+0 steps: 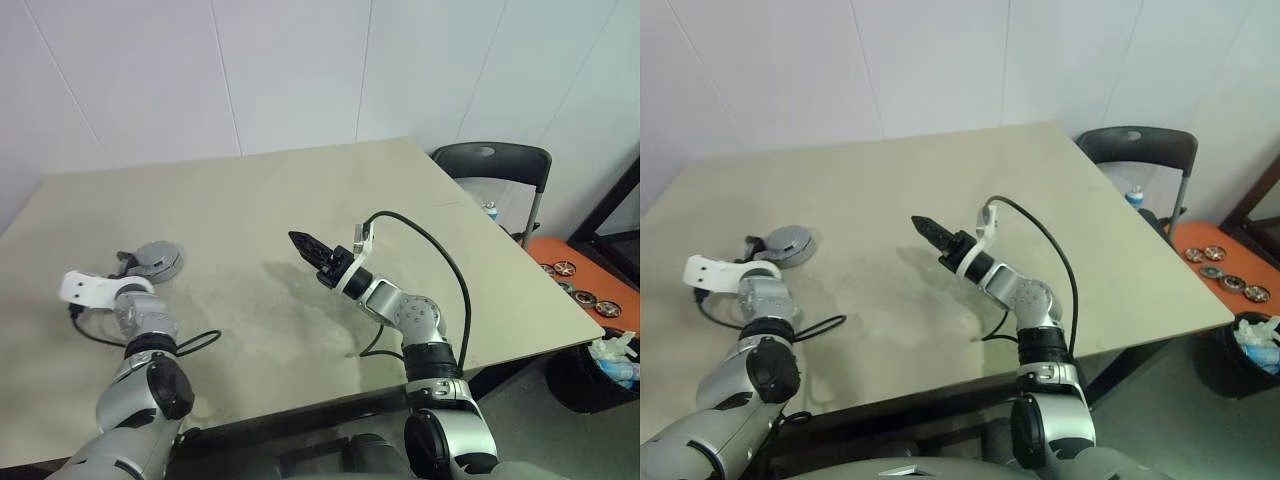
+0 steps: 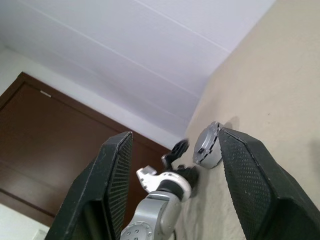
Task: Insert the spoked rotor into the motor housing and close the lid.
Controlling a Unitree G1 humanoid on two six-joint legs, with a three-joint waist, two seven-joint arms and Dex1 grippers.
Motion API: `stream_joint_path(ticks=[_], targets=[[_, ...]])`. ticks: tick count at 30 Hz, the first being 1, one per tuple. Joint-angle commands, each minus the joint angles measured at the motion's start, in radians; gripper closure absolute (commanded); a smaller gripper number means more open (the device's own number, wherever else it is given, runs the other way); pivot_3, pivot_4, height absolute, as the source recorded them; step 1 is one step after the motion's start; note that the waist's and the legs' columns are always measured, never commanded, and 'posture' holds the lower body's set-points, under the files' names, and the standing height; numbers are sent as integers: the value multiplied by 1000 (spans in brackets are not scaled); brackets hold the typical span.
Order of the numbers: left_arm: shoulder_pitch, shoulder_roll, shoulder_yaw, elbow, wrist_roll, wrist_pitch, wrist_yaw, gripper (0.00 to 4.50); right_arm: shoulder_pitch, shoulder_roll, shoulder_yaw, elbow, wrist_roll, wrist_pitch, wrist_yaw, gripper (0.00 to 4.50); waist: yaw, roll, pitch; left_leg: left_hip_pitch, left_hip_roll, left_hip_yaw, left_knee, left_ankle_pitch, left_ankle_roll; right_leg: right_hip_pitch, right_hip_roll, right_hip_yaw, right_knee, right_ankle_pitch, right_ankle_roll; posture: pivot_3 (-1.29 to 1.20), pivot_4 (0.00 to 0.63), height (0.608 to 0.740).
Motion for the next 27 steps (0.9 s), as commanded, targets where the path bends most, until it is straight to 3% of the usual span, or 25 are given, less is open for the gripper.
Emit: stream_joint_path(ticks=[1, 7, 10, 14, 18, 21, 24, 27], targets=[[11, 59, 1, 9, 31, -36, 19, 24, -16, 5, 6, -5, -3, -9, 14, 1654, 5, 0, 0, 0, 0, 0, 0, 0, 0, 0, 0, 0, 0, 0, 0, 0, 0, 740], [-50, 61, -55, -62, -5, 85, -416, 24, -17, 0, 6, -2, -18, -16, 14, 1654, 43, -1, 0, -3, -3, -3, 2, 0, 0, 0, -2, -4, -1, 0, 0, 0, 0, 740], [-37, 34, -157, -135, 38, 149, -608, 24, -8, -22, 22, -26, -64, -49, -2, 1654, 56, -1, 0, -3, -4, -3, 2, 0, 0, 0, -2, -4, -2, 0, 0, 0, 0, 740], [40, -14, -291, -307, 56, 253, -825, 24, 16, -78, 44, -79, -133, -94, -19, 1654, 56, -1, 0, -3, -5, -3, 2, 0, 0, 1, -3, -4, -3, 0, 1, 0, 0, 740], [208, -58, -490, -603, 56, 423, -1023, 24, 39, -168, 99, -97, -279, -186, -57, 1654, 47, 0, 0, -3, -4, -1, 0, -1, 1, 0, -3, -1, -3, 0, 1, 0, 0, 740], [259, -72, -513, -694, 37, 470, -1030, 24, 40, -190, 106, -95, -312, -212, -60, 1654, 42, 0, 0, -3, -2, -1, 0, 0, 1, -1, -2, 0, -3, 0, 0, 0, 0, 740], [242, -78, -460, -664, 59, 402, -929, 24, 42, -178, 109, -90, -319, -216, -57, 1654, 41, 0, 0, -2, 0, -1, 1, 0, 1, 0, 0, -1, -2, 1, -1, 0, 0, 740], [196, -86, -359, -665, 7, 355, -816, 551, 31, -152, 157, -46, -353, -236, -30, 1654, 46, 0, 0, -1, 1, -1, 2, 1, -1, 1, 1, -1, -2, 2, -2, 0, 0, 740]])
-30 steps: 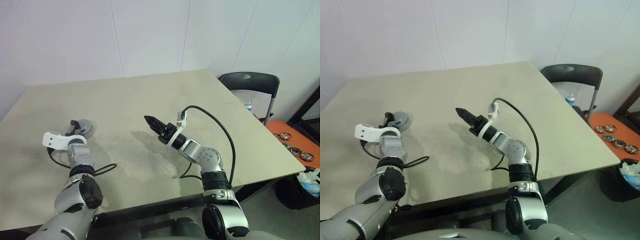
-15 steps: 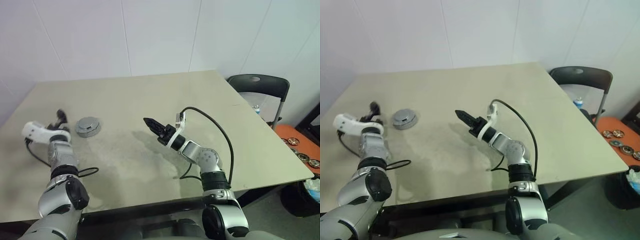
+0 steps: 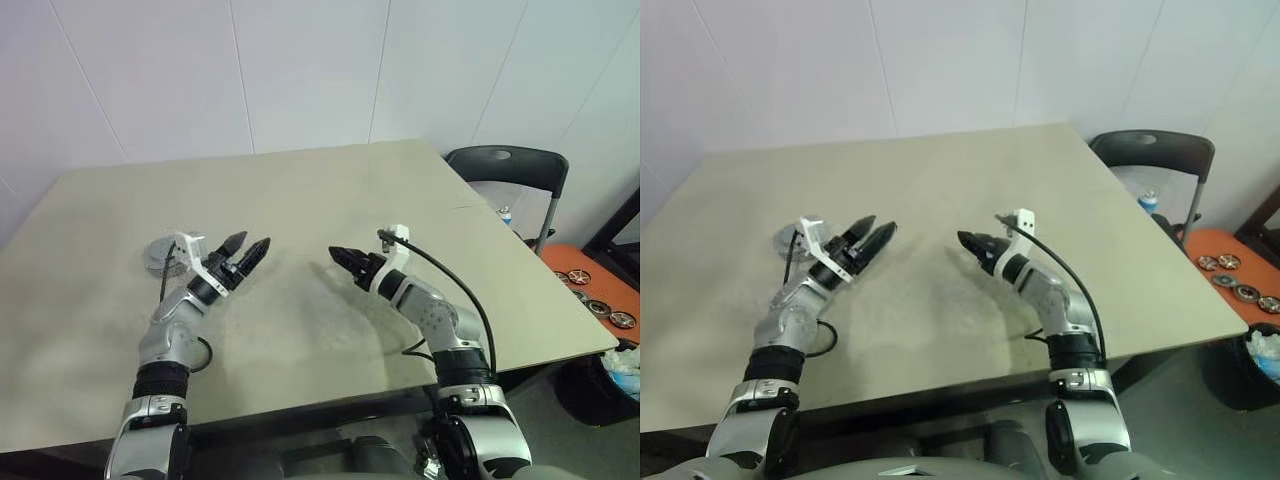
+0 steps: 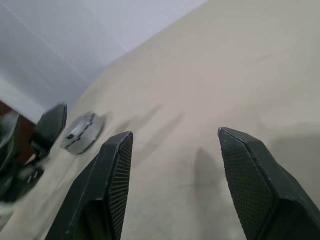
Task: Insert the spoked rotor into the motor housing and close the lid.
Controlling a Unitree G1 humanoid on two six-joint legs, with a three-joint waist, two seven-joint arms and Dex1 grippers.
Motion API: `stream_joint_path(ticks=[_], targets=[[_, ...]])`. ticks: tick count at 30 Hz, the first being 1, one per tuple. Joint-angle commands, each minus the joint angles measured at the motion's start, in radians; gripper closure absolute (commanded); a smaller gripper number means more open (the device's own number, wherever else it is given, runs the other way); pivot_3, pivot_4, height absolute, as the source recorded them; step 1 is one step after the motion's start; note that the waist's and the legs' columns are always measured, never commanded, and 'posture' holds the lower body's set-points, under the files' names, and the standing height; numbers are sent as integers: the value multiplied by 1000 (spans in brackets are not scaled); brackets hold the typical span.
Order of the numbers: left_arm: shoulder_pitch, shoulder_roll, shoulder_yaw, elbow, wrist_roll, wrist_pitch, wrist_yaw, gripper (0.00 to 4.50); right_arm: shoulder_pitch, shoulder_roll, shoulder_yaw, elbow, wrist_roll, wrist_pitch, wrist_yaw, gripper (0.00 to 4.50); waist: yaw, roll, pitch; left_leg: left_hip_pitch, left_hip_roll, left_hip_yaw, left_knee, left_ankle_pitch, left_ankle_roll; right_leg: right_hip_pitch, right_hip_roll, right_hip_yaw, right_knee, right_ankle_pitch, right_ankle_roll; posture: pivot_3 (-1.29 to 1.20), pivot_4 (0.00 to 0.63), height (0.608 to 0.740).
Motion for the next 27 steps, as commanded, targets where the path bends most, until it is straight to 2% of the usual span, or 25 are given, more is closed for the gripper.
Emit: stream_joint_path(ticks=[1, 3, 7, 11, 15, 21, 23, 27], targets=[[-68, 10, 116, -45, -51, -68, 108, 905, -34, 31, 60, 15, -38, -41, 34, 1654, 6, 0, 0, 0, 0, 0, 0, 0, 0, 0, 0, 0, 0, 0, 0, 0, 0, 740], [-79, 16, 138, -56, -42, -92, 139, 1581, -43, 43, 81, 25, -56, -58, 43, 1654, 12, 0, 0, 0, 0, 0, 0, 0, 0, 1, 0, 0, -1, 0, 0, 0, 0, 740], [-106, 51, 184, -54, 71, -258, 304, 2909, -53, 76, 67, 103, -64, -100, 53, 1654, 17, -1, 0, -1, -2, 0, 0, 0, 0, 0, -2, 0, -2, 1, 1, 0, 0, 740], [-124, 78, 147, -68, 180, -333, 395, 4345, -55, 94, 90, 103, -67, -94, 76, 1654, 26, -1, 0, -1, -3, 0, 0, 0, 0, 0, -2, 0, -3, 1, 1, 0, 0, 740], [-146, 106, 120, 14, 266, -261, 521, 4462, -67, 109, 89, 118, -67, -100, 77, 1654, 39, -1, 0, -1, -3, 0, 0, 0, 0, 0, -2, -1, -2, 1, 1, 0, 0, 740], [-205, 148, 90, 334, 355, 170, 817, 4462, -73, 112, 71, 94, -61, -97, 70, 1654, 35, -1, 0, 2, -3, 0, 0, 0, 0, 3, 0, -1, 0, 1, 2, 0, 0, 740], [-206, 144, 89, 341, 354, 189, 831, 4462, -76, 112, 67, 85, -60, -98, 67, 1654, 36, -2, -1, 1, -3, 0, 0, 0, 0, 2, 0, -1, 0, 1, 2, 0, 0, 740], [-224, 139, 90, 268, 318, 64, 715, 4462, -87, 113, 57, 104, -68, -111, 69, 1654, 37, -1, -1, 0, -3, -1, 0, 0, -1, 1, -2, -2, 0, 1, 1, 0, 0, 740]])
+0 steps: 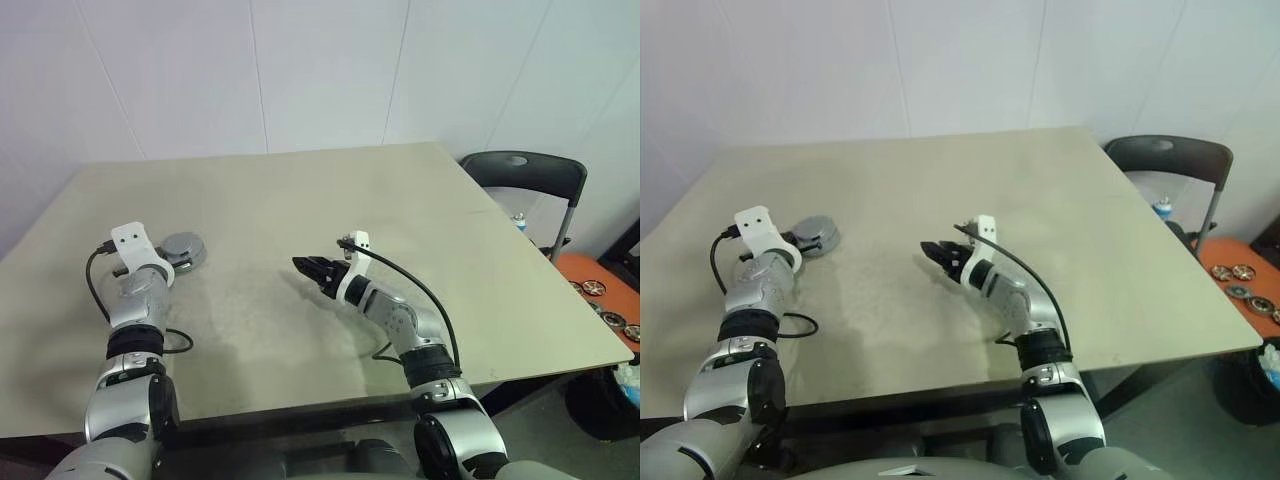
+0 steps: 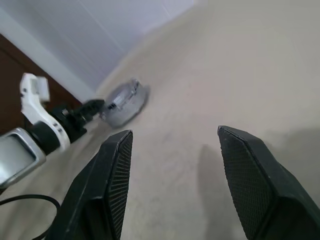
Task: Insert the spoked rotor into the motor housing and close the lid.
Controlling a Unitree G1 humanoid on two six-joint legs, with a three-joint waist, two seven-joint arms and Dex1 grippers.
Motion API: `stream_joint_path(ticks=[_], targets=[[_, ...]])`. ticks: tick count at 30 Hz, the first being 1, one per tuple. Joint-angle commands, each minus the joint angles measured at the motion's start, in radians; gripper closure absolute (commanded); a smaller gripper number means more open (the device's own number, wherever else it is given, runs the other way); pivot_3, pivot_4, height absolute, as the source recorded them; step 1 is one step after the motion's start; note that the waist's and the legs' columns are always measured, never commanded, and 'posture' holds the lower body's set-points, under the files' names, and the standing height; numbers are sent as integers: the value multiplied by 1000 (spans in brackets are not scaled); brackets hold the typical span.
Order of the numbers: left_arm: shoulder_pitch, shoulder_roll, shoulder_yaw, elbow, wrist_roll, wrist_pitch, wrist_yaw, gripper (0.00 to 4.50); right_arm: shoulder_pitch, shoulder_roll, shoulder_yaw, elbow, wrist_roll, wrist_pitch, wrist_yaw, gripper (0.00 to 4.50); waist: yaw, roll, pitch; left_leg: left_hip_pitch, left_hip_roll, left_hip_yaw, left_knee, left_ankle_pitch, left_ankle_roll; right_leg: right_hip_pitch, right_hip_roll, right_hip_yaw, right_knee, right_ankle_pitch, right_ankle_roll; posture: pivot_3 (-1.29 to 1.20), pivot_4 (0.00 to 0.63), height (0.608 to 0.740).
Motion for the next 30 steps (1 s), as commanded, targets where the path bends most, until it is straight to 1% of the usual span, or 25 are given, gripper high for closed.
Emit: stream_joint_path(ticks=[1, 4, 7, 12, 14, 16, 19, 22, 24, 30], targets=[[-31, -1, 8, -76, -46, -108, -125, 4462, -32, 11, -8, -10, -2, -35, 4, 1654, 3, 0, 0, -1, 0, 0, 0, 0, 0, -1, 0, 0, 0, 0, 0, 0, 0, 740], [-17, -27, 26, -184, -159, -153, -345, 4462, -19, 16, -5, -5, -10, -47, 6, 1654, 8, 0, 0, -2, 0, -1, 0, 0, 0, -1, -1, -1, -1, 0, 0, 0, 0, 740], [10, -44, 37, -251, -237, -135, -473, 4462, -13, 25, 6, -6, -21, -59, 9, 1654, 0, 0, 0, -2, -1, 0, 0, 0, 0, -1, -2, 0, -2, 0, 0, 0, 0, 740], [101, -33, -20, -402, -272, -95, -634, 4462, -3, 44, 44, -26, -39, -76, 34, 1654, -26, 0, 0, -2, 0, 0, -1, 0, 0, -1, -1, 1, -1, 0, 0, 0, 0, 740], [122, -25, -32, -430, -267, -91, -655, 4462, -2, 46, 62, -18, -55, -93, 41, 1654, -28, 0, 0, -2, 0, 0, -1, 0, 0, -1, -1, 1, -1, 0, 0, 0, 0, 740], [154, -20, -70, -493, -248, -78, -679, 4462, -7, 51, 64, 5, -66, -111, 45, 1654, -27, 0, 1, -1, 0, 0, 0, 0, 0, -1, 0, 1, -1, 0, 0, 0, 0, 740], [217, -28, -113, -613, -266, -49, -717, 4462, -10, 39, 95, 45, -118, -164, 51, 1654, -24, 1, 1, -1, 0, 0, 0, 0, 0, -1, 0, 1, -1, 0, 0, 0, 0, 740], [244, -43, -144, -665, -272, -21, -725, 4462, -9, 22, 106, 52, -144, -197, 60, 1654, -22, 1, 1, -1, -1, 0, 0, 0, 0, 0, -1, 1, -1, 0, 0, 0, 0, 740], [242, -48, -163, -678, -264, -14, -728, 4462, -10, 16, 98, 42, -144, -203, 59, 1654, -21, 1, 1, -1, -1, 0, 0, 0, 0, 0, -1, 1, -1, 0, 0, 0, 0, 740], [170, -92, -216, -616, -236, -42, -735, 4462, 24, -19, 83, -48, -143, -220, 43, 1654, -22, 1, 1, -1, 0, 0, 0, 0, 0, 0, 0, 1, -1, 0, 0, 0, 0, 740]])
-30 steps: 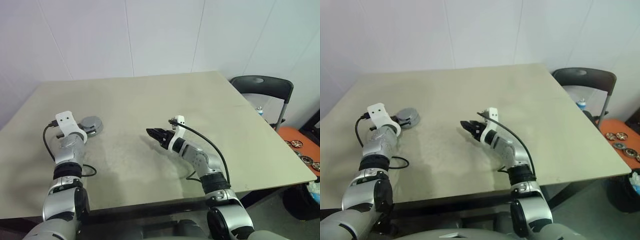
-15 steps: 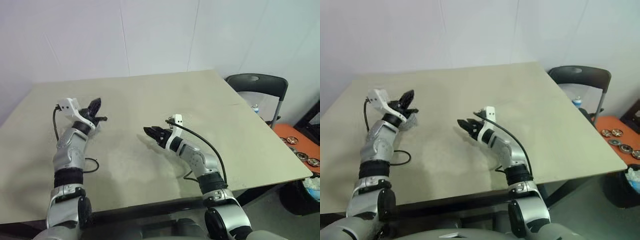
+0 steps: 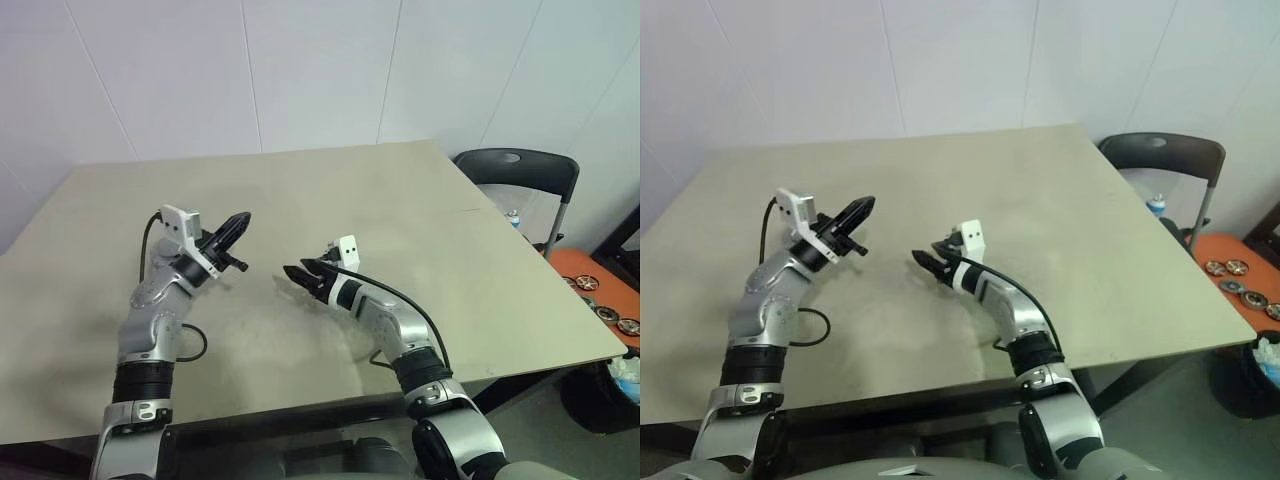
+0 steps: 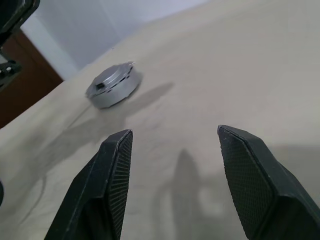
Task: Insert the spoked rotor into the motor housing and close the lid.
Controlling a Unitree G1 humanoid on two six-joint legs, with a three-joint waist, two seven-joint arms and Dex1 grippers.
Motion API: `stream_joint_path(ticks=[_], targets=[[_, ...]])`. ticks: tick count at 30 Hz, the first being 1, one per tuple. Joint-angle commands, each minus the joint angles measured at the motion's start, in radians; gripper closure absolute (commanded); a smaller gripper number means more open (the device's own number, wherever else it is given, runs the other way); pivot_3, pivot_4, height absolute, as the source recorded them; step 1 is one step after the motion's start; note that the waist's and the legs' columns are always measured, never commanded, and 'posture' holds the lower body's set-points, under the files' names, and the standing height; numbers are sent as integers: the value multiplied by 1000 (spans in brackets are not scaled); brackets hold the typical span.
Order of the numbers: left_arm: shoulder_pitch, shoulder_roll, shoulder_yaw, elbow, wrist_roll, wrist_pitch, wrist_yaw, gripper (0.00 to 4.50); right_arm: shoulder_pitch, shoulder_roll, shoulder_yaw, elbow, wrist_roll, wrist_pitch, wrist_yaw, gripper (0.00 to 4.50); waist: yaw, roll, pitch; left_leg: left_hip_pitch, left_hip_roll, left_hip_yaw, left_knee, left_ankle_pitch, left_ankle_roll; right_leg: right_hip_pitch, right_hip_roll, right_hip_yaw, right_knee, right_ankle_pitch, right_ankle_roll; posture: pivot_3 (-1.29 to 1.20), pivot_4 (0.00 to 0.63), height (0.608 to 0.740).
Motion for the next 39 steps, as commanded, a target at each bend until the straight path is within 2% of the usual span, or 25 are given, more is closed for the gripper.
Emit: stream_joint_path(ticks=[1, 8, 13, 20, 25, 29, 33, 39], targets=[[-63, -16, -28, 23, 8, -26, -33, 4462, 5, -10, -2, -107, -13, -36, -18, 1654, 0, 0, 0, 0, 0, 0, 0, 0, 0, 0, 0, 0, 0, 0, 0, 0, 0, 740], [-188, -79, -67, 242, 55, -120, -101, 4462, 53, -42, 4, -205, -71, -78, -95, 1654, 1, 0, 0, 0, 0, 0, 0, 0, 0, 1, 0, -1, 0, 0, 0, 0, 0, 740], [-275, -117, -75, 409, 111, -258, -112, 4462, 70, -64, -24, -226, -72, -83, -124, 1654, 2, 0, 0, 0, 0, 0, 0, 0, 0, 0, 0, -1, -1, 0, 0, 0, 0, 740], [-262, -138, -61, 436, 79, -257, -191, 4462, 71, -75, -27, -243, -77, -87, -144, 1654, -1, 0, 0, 0, 0, 0, 0, 0, 0, 0, 0, 0, -1, 0, 0, 0, 0, 740], [-239, -159, -78, 402, 69, -233, -217, 4462, 61, -72, 4, -192, -109, -116, -137, 1654, 0, 0, 0, 0, 0, 0, 0, 0, 0, 1, 0, 0, -1, 0, 0, 0, 0, 740], [-276, -163, -73, 415, 70, -242, -220, 4462, 24, -68, -9, -148, -106, -139, -134, 1654, 0, 0, 0, 0, 0, 0, 0, 0, 0, 1, 0, 0, 0, 0, 0, 0, 0, 740], [-293, -137, -64, 432, 79, -255, -227, 4462, -8, -79, -13, -103, -100, -158, -106, 1654, -1, 0, 0, 0, 0, 0, 0, 0, 0, 1, 0, 0, 0, 0, 0, 0, 0, 740], [-226, -50, -43, 367, 66, -237, -257, 4462, -19, -137, 16, -123, -96, -155, 18, 1654, -2, 0, 0, 0, 0, 0, 0, 0, 0, 0, 0, 0, -1, 0, 0, 0, 0, 740]])
